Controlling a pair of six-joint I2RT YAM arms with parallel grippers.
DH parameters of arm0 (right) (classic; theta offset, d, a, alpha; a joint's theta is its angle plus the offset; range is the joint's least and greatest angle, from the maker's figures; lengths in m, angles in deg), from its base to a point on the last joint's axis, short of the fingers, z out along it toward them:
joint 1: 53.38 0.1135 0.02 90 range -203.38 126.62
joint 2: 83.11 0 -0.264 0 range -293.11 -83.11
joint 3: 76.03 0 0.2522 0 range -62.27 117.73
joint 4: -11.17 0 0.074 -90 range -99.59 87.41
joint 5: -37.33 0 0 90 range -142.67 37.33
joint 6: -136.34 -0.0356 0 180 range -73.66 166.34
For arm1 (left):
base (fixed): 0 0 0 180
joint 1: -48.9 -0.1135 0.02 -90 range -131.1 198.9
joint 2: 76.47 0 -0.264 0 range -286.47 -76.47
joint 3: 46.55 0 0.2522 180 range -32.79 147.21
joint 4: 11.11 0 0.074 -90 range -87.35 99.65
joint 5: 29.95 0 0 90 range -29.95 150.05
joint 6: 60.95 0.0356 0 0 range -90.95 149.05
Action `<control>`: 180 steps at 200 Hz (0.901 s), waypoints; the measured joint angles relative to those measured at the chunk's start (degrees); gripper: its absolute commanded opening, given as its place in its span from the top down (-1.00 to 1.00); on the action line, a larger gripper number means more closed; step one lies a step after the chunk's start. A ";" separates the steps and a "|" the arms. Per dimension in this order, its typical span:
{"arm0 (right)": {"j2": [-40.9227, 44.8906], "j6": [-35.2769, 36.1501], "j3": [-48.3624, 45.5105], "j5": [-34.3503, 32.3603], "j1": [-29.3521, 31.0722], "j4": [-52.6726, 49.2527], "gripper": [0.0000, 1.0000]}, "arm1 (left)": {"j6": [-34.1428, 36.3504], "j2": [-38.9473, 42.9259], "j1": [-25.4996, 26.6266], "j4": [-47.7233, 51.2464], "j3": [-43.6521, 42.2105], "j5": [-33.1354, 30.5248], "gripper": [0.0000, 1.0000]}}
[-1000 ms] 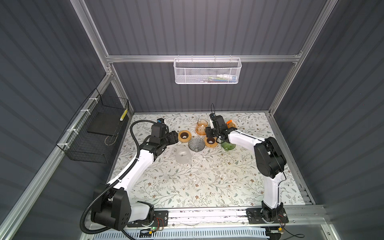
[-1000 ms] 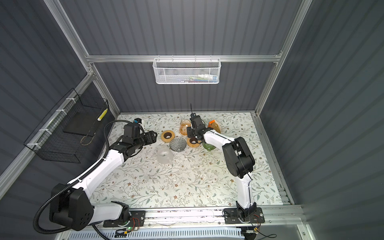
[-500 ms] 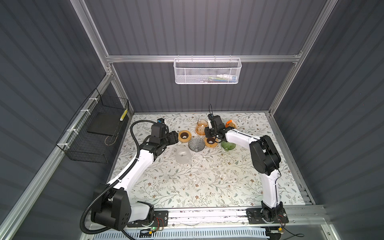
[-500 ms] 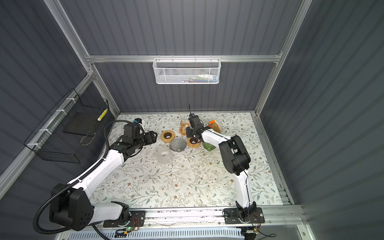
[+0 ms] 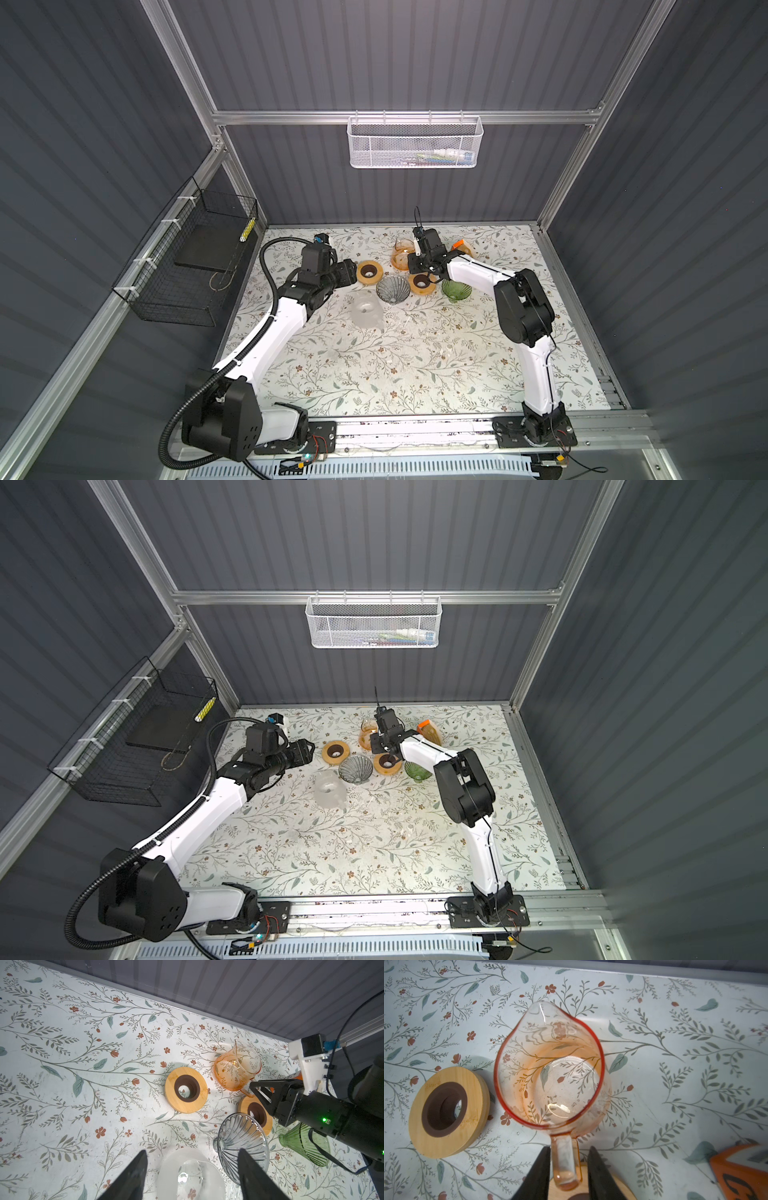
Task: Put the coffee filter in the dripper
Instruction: 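Close the right gripper on the orange glass pitcher's handle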
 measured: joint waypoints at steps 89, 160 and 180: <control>-1.05 -0.24 3.17 0.02 0.00 -3.02 0.52 | 1.03 0.72 0.00 0.46 0.00 0.00 -0.38; -1.99 -0.66 4.26 0.04 0.00 -4.68 0.43 | 1.05 0.74 0.00 0.94 0.00 0.02 -0.39; -2.03 -0.70 4.35 0.07 0.00 -5.11 0.47 | 1.05 0.74 0.00 1.16 0.00 0.02 -0.39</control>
